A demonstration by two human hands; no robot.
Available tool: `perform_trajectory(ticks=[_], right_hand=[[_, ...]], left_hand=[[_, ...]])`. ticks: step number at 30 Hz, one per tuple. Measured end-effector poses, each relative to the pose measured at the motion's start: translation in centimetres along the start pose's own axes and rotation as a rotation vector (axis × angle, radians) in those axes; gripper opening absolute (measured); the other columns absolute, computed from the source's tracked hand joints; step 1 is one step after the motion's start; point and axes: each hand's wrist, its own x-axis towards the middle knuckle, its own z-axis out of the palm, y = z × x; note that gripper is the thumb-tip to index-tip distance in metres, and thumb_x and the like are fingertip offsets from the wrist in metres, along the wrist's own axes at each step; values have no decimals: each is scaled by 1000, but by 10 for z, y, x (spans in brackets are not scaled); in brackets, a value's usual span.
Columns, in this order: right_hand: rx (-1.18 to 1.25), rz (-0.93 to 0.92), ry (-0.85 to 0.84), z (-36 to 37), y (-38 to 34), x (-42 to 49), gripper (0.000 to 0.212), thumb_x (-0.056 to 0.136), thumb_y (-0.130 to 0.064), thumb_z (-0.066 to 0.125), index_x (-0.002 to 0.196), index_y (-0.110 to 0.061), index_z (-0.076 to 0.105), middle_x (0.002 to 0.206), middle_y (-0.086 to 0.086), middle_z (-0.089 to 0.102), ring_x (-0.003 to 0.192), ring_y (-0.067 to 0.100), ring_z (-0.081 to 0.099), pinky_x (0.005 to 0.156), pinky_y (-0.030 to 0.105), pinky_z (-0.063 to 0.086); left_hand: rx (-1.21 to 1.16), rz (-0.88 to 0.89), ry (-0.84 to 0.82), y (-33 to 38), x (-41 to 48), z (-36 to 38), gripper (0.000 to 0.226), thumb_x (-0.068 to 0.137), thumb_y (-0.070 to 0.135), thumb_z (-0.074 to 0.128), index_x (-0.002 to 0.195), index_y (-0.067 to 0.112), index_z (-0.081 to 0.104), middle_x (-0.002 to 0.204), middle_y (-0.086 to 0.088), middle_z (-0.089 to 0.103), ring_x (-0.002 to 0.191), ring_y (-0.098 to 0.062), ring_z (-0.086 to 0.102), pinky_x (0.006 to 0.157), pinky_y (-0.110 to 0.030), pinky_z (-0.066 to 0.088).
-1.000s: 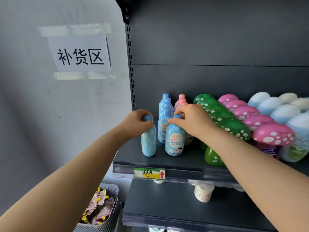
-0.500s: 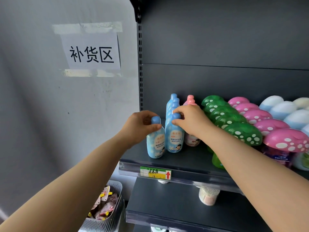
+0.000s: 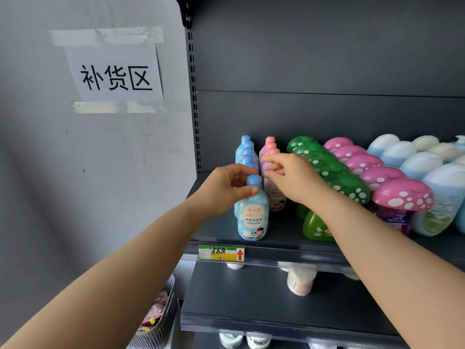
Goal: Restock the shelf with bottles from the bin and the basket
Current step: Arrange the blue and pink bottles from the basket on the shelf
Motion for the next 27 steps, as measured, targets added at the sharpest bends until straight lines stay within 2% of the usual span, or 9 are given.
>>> perform_trajectory(ticks=[3,6,9,11,15,19,23,27], right_hand=[[-8,4,13,-1,-1,-7,33,90,-21,61,123,-18,63,103,1,69,92,18,63,83,24,45],[22,22,42,5,0,-22,29,89,-29,61,116,-18,66,101,0,70,87,14,62,78,21,43],[70,66,-44,16,0,-43,34,82,-39,68,110,-21,66,97,-2,70,87,13,64,81,28,51],[76,76,-91,26,0,-49,34,77,-38,73,106,-23,64,93,-4,70,85,13,65,79,29,52],[144,106,-23,38,-2,-48,40,74,-36,76,109,-22,64,93,-1,70,85,15,66,82,37,54],[129,115,-19,38,-3,-52,44,74,-41,74,113,-24,61,98,-1,69,89,16,66,84,39,53],[-73,22,64,16,-5,-63,52,86,-37,63,133,-21,48,126,4,59,111,25,57,92,39,47],[-235,-103,189,-25,-5,-75,60,90,-29,59,145,-21,36,138,4,47,129,22,41,103,34,35]], left_hand=[[152,60,85,-4,-5,6,38,76,19,78,108,22,58,99,4,65,89,-10,64,83,-24,53],[191,17,130,-15,-19,13,47,71,29,82,108,27,53,97,11,60,86,-7,60,78,-23,53],[166,-60,111,-27,-27,17,49,68,35,83,106,26,52,99,8,62,89,-12,63,80,-28,55],[184,-75,89,-29,-27,12,48,70,36,82,106,25,52,100,6,63,90,-13,64,81,-30,56],[230,-70,66,-28,-26,4,46,73,34,79,110,25,52,107,5,62,97,-13,63,85,-29,54],[288,-75,47,-28,-27,0,53,73,32,79,117,23,50,112,4,59,101,-15,61,89,-33,54],[479,67,139,-5,-33,-2,62,76,39,75,130,23,47,121,4,56,110,-9,52,95,-29,45],[650,306,313,44,-33,19,53,85,33,66,134,21,48,126,-2,55,113,-22,53,92,-31,42]])
